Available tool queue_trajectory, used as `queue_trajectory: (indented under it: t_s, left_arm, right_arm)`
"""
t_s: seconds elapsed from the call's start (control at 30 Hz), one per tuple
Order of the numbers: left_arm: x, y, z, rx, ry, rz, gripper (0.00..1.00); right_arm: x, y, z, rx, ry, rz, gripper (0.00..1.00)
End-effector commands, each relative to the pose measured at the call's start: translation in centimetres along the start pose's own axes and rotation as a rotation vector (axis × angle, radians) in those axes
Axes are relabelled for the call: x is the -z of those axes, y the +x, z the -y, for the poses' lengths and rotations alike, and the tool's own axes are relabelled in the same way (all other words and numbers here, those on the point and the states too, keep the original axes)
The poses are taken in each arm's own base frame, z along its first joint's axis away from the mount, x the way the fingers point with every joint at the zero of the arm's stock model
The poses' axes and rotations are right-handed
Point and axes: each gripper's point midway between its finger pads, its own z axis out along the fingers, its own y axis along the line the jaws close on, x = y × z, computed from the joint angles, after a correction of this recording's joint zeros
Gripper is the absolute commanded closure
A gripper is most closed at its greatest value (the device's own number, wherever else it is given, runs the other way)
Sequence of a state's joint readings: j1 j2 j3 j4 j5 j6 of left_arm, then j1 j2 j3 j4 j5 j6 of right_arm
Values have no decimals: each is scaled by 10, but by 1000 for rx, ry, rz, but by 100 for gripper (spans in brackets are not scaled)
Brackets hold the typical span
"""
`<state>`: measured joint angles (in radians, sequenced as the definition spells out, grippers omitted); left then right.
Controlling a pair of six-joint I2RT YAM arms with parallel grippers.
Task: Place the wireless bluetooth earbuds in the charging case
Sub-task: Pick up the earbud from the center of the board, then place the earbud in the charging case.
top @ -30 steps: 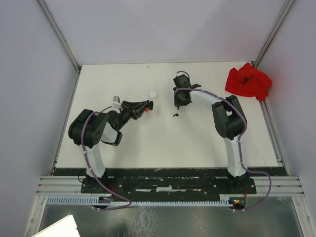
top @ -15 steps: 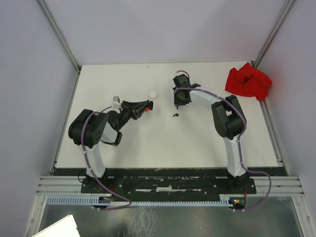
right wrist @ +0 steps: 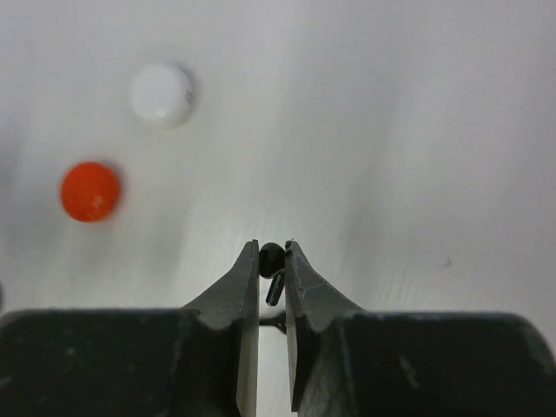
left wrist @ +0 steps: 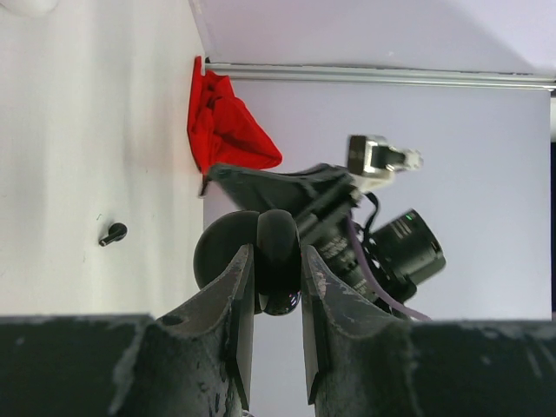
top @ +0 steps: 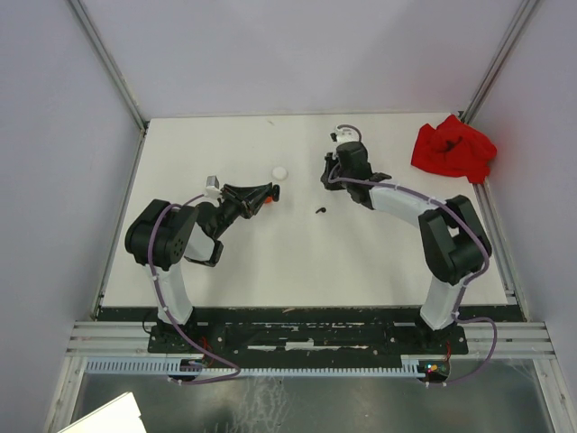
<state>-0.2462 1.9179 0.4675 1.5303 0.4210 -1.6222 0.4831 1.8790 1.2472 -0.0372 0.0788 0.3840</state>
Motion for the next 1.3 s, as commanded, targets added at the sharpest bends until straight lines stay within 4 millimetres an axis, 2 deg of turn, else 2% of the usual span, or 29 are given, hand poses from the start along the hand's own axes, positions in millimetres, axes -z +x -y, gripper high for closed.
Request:
queue_trajectory:
  t_s: [0.0,0.1,0.13,0.3,0.5,0.67,0.87,1.03,1.27]
  left_arm:
    - [5,7,42,-27,173,-35,97]
    - [2,10,43,-15,177,-52,97]
    - [1,11,43,-13,178,-57,97]
    - [-1,16,45,14,181,-78,97]
    - [-8,25,44,35,182,-117,97]
    - [-12,33,42,48,179,-148,97]
    - [-13,37,45,46,182,-166,97]
    - [-13,38,49,42,185,-174,97]
    - [-12,41,53,38,190,-191,97]
  right_arm:
    - [50,-89,-45,21,-236,372,98]
    - [76,-98,-67,49,-388,519,97]
    - [82,-92,-71,60,-425,555,97]
    - [120,-91,-98,194,-592,790,99]
    - [144,-75,-126,346,-695,949,99]
    - [141,-54,-147,455,-738,954,99]
    - [132,-34,-160,555,-747,945,99]
    - [118,-21,-160,593,-732,920,99]
    - [108,-16,-156,607,-704,908,99]
